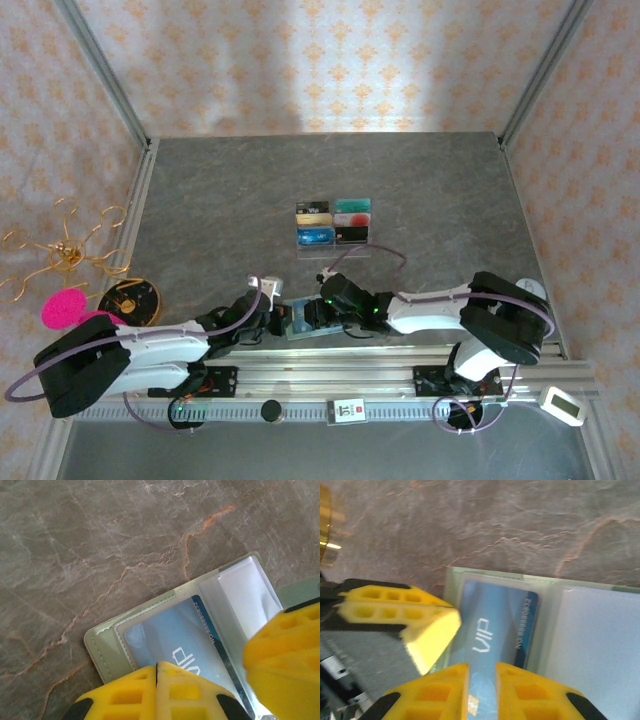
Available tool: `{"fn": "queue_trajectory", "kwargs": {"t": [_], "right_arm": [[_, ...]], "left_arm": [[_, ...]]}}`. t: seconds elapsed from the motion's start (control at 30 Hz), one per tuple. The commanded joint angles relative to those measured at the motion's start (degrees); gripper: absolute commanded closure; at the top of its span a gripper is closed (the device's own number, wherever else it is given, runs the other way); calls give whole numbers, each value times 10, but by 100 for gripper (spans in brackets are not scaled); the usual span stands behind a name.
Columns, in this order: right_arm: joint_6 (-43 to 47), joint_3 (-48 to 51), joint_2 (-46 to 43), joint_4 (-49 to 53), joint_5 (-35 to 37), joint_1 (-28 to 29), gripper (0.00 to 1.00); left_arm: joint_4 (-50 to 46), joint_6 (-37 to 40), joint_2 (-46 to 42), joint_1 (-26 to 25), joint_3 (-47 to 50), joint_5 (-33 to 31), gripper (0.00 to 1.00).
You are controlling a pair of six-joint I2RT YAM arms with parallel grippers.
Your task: Take the credit cards out of the card holder
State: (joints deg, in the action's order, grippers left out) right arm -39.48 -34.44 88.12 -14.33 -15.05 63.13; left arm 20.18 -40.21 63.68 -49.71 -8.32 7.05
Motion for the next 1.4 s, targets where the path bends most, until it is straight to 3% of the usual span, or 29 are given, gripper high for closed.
{"fn": "queue_trajectory", "kwargs": {"t": [0.0,0.2,0.43,0.7,1.2,1.37], "right_arm": [[-13,-5,14,11,11,-6,81],[-25,-14,18,48,49,-8,81],[-20,-29,46,46,23,-9,82],[-30,-14,22,40,47,-9,100],[-81,73,-72,20,93,-9,100],[-76,83,-74,-2,84,-9,100]], "left_arm": [[7,18,6,5,-10,5,100],[10,18,9,5,-4,15,100],[21,24,22,5,-6,27,100],[34,23,31,5,-1,32,100],[38,54,8,5,-23,42,100],[81,43,3,-14,-32,62,100]]}}
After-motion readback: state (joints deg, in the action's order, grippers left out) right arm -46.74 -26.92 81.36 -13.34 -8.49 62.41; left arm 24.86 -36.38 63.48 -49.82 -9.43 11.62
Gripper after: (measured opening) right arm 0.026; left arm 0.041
